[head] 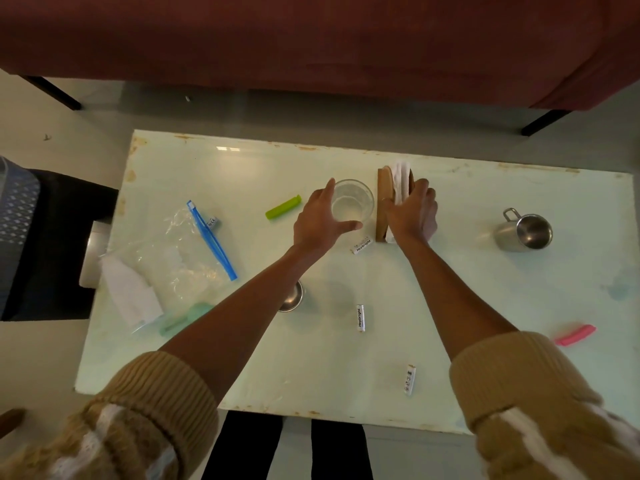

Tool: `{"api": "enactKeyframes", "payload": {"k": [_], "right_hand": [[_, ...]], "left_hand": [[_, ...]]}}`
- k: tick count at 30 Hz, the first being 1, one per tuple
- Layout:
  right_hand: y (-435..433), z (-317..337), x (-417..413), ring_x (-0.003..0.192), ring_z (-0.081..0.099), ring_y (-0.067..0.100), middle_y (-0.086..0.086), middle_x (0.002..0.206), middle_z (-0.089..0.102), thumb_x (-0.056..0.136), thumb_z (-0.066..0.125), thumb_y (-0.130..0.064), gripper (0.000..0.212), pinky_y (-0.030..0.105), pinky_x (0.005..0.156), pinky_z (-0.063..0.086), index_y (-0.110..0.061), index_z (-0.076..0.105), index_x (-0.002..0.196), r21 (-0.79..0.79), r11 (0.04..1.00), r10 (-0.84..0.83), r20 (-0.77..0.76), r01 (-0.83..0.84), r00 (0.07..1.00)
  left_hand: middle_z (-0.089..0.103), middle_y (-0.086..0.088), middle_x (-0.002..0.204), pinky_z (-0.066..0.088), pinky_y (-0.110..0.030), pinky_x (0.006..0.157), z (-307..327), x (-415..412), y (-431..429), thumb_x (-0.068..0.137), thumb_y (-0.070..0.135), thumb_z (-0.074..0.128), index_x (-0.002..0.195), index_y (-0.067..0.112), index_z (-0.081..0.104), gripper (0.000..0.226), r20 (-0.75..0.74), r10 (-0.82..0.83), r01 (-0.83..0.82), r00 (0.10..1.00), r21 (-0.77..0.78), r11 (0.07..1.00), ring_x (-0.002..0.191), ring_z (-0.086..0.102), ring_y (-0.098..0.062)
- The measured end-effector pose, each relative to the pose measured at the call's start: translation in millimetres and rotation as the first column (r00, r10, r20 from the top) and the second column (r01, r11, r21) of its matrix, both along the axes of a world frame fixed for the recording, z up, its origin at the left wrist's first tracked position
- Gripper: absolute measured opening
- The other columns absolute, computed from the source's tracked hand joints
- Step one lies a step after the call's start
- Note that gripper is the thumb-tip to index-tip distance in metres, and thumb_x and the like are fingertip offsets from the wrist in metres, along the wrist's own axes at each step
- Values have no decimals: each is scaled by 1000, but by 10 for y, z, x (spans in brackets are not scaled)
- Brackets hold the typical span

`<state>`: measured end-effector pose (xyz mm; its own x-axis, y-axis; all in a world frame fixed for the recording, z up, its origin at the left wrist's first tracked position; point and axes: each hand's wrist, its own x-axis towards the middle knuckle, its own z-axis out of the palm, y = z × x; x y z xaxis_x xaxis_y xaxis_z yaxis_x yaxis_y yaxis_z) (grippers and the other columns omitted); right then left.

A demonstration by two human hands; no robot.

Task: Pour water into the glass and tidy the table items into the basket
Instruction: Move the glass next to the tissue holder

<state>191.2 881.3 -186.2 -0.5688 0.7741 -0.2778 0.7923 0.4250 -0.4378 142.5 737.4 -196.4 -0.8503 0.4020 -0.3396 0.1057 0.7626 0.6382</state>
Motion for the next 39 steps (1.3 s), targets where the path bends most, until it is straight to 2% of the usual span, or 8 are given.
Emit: {"api": "enactKeyframes", "payload": {"k": [20,25,27,29,31,33,35,39], "right_hand": [[-14,-5,-139,113,50,29,13,129,47,86,58,-43,59,41,88,48,-11,34,130,-10,1000,-1,52,1,999],[95,1,171,116,48,32,15,131,45,83,59,-42,61,45,92,45,-10,36,130,-41,995,-95,-90,92,991],[195,-46,462,116,47,33,16,130,47,85,57,-37,54,46,91,43,-10,40,129,-8,992,-126,-138,126,982],[320,-120,800,114,45,37,19,126,48,85,56,-29,45,46,89,41,-8,46,124,85,991,-97,-72,103,993],[456,-179,1106,111,44,38,20,122,49,83,56,-22,38,45,85,40,-6,52,117,178,981,-71,-4,70,998],[609,-184,1312,109,45,38,21,119,51,81,55,-16,32,44,82,39,-5,56,111,248,963,-100,-15,101,995],[798,-152,1417,107,46,39,22,115,52,81,50,-12,29,44,80,39,-4,58,108,293,939,-175,-48,181,983],[1208,-75,1458,107,46,39,25,107,57,82,41,-5,37,44,79,39,-9,58,115,296,900,-331,-14,320,944]], "left_hand": [[37,-5,150,39,-36,104,77,-208,111,74,46,73,149,16,16,99,18,-58,58,998,-49,997,136,37,-25],[24,-7,155,35,-40,109,142,-119,133,79,42,70,150,17,11,95,73,4,-1,997,-39,999,141,28,-26],[25,-9,154,36,-44,110,185,73,133,83,45,63,148,18,19,84,-62,97,-98,993,-13,995,139,29,-28],[40,-11,145,42,-41,105,190,338,128,85,37,57,141,17,37,62,-294,161,-132,942,115,985,131,41,-27],[53,-9,134,40,-34,100,171,612,149,81,22,54,129,14,51,49,-453,129,-40,882,200,979,122,47,-23],[60,-5,121,39,-30,96,128,837,192,76,9,56,118,14,60,43,-491,46,70,870,216,974,115,48,-18],[67,-1,106,47,-33,88,94,1008,233,77,5,56,107,15,66,33,-416,15,93,909,238,967,102,56,-18],[72,6,94,55,-36,77,36,1242,293,87,12,51,100,17,67,21,-103,22,5,994,253,967,85,65,-12]]}}
